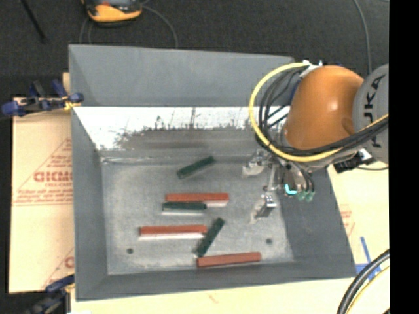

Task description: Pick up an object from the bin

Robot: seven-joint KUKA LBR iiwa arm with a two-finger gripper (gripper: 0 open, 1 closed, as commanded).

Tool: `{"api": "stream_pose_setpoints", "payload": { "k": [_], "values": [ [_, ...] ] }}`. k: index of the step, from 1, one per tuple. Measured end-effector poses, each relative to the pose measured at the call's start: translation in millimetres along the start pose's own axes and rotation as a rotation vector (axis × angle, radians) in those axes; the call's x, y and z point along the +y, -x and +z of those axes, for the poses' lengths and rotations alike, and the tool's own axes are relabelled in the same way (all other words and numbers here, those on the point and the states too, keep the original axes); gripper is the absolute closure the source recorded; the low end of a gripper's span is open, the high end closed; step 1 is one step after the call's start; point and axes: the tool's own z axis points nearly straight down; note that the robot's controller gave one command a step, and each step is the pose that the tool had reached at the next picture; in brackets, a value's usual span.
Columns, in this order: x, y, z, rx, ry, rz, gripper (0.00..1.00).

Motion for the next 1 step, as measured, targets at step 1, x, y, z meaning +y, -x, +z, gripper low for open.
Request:
{"api": "stream_pose_setpoints", "payload": {
  "k": [1],
  "values": [
    [-0.2,1.6,-3.9,-0.008,-0.001,-0.001,0.00]
  ]
}}
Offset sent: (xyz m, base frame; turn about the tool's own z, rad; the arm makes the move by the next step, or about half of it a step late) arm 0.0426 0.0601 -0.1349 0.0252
